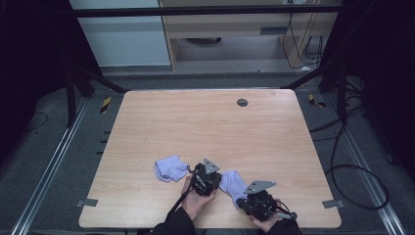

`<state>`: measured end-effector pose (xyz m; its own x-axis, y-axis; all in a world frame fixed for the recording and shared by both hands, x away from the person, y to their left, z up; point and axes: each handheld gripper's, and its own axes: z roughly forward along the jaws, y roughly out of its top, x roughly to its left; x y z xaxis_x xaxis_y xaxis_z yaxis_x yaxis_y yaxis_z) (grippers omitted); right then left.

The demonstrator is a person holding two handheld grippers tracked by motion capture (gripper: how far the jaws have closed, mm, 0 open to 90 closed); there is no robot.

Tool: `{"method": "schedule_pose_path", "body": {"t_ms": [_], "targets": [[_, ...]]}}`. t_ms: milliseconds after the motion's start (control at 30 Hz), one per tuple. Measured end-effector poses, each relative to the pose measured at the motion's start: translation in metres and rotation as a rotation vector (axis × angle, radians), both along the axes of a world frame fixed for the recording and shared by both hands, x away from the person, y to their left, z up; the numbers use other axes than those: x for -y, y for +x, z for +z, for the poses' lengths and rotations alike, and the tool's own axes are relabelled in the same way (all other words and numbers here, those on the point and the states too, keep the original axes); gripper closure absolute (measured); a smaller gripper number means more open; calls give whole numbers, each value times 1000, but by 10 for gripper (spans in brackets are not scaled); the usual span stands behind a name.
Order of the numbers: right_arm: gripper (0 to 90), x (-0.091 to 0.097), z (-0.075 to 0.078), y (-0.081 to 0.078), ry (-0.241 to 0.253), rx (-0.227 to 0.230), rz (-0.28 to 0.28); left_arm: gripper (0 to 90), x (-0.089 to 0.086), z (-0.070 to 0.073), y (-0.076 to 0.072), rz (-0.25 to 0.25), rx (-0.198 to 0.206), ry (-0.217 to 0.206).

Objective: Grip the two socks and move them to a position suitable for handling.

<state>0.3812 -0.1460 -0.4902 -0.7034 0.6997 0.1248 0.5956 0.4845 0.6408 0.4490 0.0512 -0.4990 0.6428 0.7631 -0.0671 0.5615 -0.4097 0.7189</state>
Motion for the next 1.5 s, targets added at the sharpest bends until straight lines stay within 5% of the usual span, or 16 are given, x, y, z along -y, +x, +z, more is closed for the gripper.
{"method": "schedule_pose_path", "body": {"t_ms": [267, 600, 1000, 1100, 1267, 1500], "targets": [[886, 10, 16, 0, 67, 77, -43, 891, -1, 3, -1, -23, 4, -17], [885, 36, 30, 5, 141, 157, -196, 894, -2, 5, -2, -51, 0, -2], [874, 69, 21, 19, 60, 145, -407, 893, 2, 3, 0, -58, -1, 2], [809, 72, 18, 20, 27, 151, -439, 885, 3, 3, -1, -52, 9, -9], [696, 75, 22, 18, 31, 214, -475, 753, -4, 9, 0, -48, 22, -36], [600, 74, 24, 19, 70, 262, -442, 597, -26, 29, 3, -18, 38, -59]]}}
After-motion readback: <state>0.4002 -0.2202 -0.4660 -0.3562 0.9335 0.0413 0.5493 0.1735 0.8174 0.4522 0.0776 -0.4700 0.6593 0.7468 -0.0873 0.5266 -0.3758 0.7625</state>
